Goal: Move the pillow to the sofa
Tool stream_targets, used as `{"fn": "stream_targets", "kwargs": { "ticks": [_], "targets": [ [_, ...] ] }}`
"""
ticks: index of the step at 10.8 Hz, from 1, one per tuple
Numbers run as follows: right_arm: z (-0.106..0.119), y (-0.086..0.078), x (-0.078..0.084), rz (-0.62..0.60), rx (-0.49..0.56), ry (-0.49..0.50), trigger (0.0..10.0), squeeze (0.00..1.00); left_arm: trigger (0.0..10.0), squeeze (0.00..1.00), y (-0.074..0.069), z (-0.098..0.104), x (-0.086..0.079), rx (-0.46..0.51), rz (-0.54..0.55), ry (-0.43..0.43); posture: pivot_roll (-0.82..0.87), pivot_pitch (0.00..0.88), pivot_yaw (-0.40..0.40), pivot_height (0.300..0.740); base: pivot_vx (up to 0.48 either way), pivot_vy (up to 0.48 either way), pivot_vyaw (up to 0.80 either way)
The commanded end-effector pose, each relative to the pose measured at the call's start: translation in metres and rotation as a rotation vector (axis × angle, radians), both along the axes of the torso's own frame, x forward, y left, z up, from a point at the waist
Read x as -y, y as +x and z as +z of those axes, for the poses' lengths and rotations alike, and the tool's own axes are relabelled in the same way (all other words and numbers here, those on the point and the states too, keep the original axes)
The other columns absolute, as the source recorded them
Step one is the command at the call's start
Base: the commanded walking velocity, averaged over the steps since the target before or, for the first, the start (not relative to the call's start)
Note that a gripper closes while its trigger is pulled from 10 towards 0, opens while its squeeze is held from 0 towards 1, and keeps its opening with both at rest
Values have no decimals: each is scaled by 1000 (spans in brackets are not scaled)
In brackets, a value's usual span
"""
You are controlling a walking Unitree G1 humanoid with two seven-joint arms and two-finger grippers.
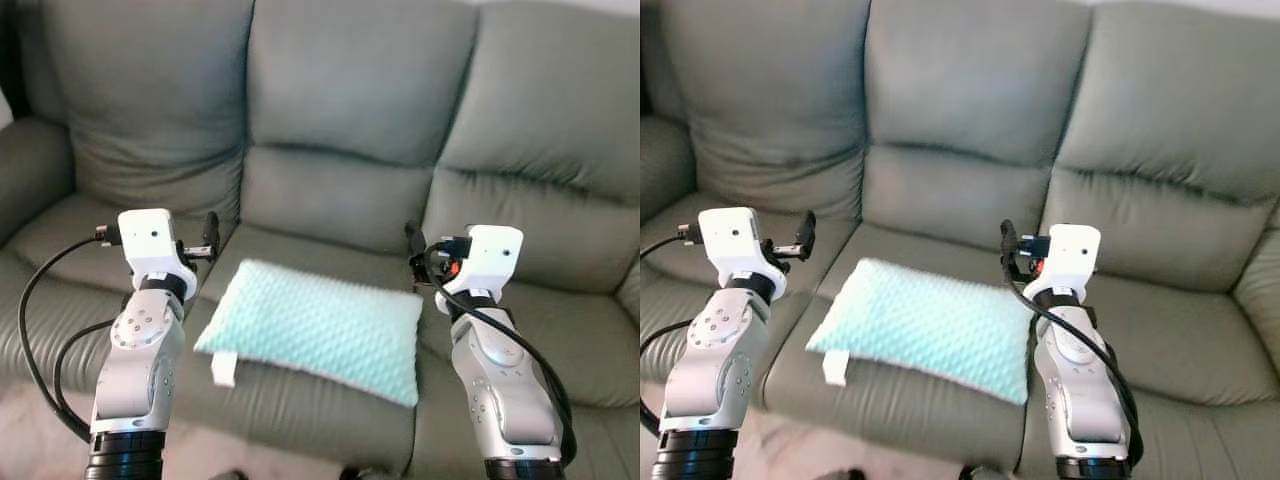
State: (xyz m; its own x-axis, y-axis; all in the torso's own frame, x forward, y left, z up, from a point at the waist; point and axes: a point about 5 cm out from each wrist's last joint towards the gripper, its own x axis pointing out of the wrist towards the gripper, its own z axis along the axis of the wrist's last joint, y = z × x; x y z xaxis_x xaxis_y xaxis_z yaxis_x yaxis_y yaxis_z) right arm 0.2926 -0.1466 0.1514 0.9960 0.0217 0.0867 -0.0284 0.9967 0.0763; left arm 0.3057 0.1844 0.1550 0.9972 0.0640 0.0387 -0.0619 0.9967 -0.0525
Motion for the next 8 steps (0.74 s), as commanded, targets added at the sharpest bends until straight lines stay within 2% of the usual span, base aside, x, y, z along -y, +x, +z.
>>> {"fn": "stream_targets", "kwargs": {
  "ticks": [1, 8],
  "targets": [
    [0, 0, 1, -3, -8, 7, 10000, 0, 10000, 0, 0, 2, 2, 3, -15, 4, -99, 98, -16, 740, -300, 0, 0],
    [0, 1, 2, -8, -4, 7, 10000, 0, 10000, 0, 1, 2, 2, -2, -17, 1, -100, 92, -15, 740, -292, 0, 0]
  ]
}}
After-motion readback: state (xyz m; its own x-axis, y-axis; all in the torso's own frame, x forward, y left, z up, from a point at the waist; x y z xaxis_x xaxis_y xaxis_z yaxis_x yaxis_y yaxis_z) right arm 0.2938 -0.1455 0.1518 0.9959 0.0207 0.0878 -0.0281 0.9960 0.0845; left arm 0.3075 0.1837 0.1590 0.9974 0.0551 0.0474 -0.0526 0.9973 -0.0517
